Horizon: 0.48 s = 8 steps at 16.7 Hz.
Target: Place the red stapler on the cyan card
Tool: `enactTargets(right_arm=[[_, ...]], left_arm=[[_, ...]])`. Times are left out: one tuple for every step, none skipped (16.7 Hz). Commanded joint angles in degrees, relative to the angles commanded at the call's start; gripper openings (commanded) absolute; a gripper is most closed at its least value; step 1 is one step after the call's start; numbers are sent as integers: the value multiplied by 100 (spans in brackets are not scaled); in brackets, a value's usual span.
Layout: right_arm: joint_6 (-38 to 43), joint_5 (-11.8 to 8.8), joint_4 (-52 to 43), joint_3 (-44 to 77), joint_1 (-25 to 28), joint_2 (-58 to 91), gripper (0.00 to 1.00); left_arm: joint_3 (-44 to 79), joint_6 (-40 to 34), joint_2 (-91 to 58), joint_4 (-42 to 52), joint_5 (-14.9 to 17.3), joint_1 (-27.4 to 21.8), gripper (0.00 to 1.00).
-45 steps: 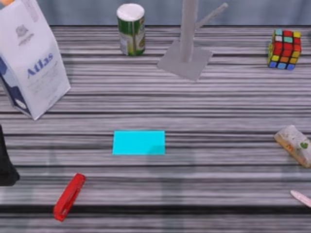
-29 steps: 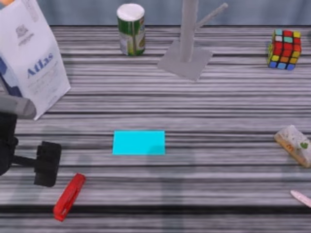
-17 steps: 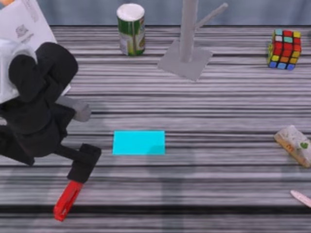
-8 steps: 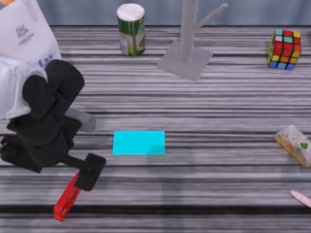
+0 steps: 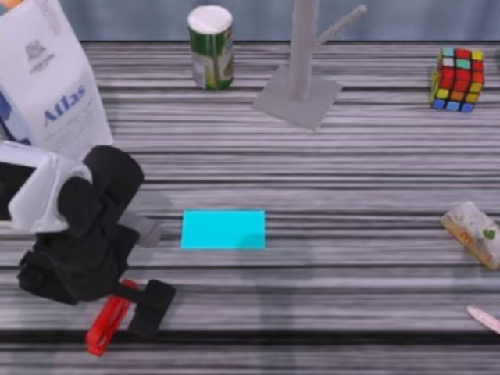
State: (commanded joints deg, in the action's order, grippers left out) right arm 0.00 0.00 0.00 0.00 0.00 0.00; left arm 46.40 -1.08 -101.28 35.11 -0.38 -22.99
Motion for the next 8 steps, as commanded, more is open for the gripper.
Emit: enactTargets(right_arm=[[0, 0, 0, 0, 0, 0, 100], [0, 0, 0, 0, 0, 0, 100], [0, 0, 0, 0, 0, 0, 100], [0, 0, 0, 0, 0, 0, 100], [0, 0, 0, 0, 0, 0, 100], [0, 0, 0, 0, 0, 0, 100], [0, 0, 0, 0, 0, 0, 100], [0, 0, 0, 0, 0, 0, 100]], left_arm=[[0, 0, 0, 0, 0, 0, 100], [0, 0, 0, 0, 0, 0, 100], [0, 0, 0, 0, 0, 0, 100], [0, 0, 0, 0, 0, 0, 92], [0, 0, 0, 0, 0, 0, 85], [0, 0, 0, 0, 0, 0, 77], [0, 0, 0, 0, 0, 0, 70], [0, 0, 0, 0, 0, 0, 62]])
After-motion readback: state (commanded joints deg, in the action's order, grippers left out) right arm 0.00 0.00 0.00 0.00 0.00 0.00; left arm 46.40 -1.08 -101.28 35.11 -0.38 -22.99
